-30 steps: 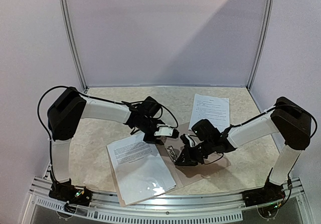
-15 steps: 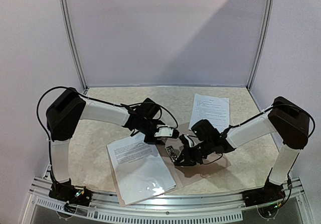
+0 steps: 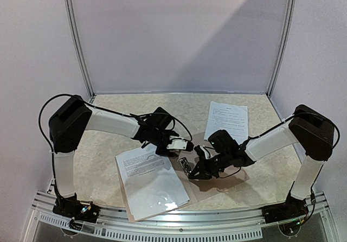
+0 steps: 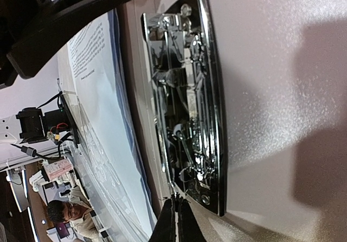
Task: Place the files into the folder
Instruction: Open the spring clip on the folder with some files.
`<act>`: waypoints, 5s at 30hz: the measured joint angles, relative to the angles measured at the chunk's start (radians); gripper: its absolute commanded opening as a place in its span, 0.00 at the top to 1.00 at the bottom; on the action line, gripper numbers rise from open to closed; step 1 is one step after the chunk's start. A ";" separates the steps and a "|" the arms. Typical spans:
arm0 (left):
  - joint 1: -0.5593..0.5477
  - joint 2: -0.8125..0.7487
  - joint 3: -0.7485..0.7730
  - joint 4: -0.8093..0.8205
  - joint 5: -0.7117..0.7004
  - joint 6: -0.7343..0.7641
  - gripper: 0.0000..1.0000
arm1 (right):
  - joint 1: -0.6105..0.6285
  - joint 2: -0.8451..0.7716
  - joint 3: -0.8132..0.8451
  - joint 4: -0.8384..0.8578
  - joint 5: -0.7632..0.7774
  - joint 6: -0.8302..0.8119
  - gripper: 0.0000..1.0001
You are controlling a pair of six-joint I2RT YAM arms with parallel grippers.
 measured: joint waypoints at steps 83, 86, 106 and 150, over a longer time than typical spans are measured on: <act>-0.014 0.001 -0.001 0.013 -0.124 0.113 0.46 | -0.030 0.013 0.155 -0.257 0.291 -0.114 1.00; -0.018 -0.002 -0.007 0.021 -0.136 0.126 0.46 | -0.031 0.019 0.165 -0.264 0.307 -0.121 1.00; -0.011 0.019 0.112 -0.225 0.001 0.091 0.50 | -0.070 0.025 0.208 -0.269 0.348 -0.148 0.99; 0.019 0.109 0.228 -0.282 0.085 0.047 0.79 | -0.109 0.027 0.168 -0.131 0.149 -0.106 0.94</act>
